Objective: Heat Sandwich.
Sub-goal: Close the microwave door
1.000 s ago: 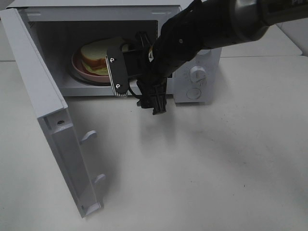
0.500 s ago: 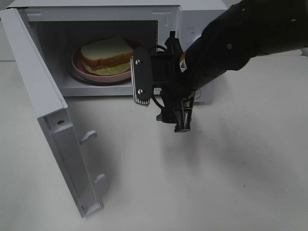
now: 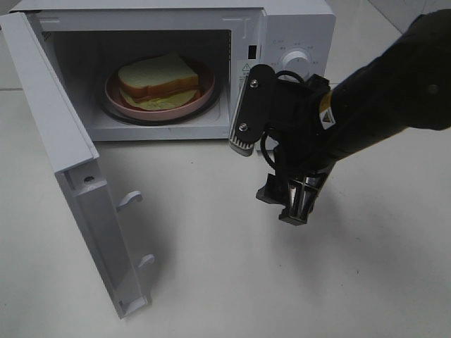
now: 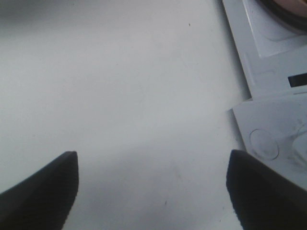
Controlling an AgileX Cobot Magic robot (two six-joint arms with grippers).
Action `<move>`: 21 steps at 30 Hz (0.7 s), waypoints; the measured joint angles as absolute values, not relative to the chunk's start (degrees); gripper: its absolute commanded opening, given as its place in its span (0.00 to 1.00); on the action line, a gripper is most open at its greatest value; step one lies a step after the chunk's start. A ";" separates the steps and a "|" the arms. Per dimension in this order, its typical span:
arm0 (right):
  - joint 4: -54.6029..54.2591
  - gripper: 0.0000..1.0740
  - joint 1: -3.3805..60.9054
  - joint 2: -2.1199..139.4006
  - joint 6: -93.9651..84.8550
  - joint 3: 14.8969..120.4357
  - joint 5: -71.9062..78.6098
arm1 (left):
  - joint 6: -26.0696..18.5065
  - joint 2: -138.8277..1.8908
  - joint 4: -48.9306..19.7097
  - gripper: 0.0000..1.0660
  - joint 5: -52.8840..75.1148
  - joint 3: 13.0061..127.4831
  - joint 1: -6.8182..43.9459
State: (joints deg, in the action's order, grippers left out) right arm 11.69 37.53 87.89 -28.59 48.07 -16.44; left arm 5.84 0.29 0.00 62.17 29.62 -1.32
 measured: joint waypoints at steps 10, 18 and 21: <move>11.69 0.71 37.53 78.09 -20.86 40.97 -18.11 | 5.84 0.29 0.00 0.91 62.17 29.62 -1.32; 11.57 0.71 37.53 70.42 -11.69 38.22 -23.20 | 5.84 0.29 0.00 0.91 62.17 29.62 -1.32; 11.57 0.71 37.53 66.81 -5.90 38.22 -27.16 | 5.84 0.29 0.00 0.91 62.17 29.62 -1.32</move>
State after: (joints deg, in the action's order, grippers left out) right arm 11.57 37.53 66.81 -5.90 38.22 -27.16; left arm 5.84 0.29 0.00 62.17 29.62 -1.32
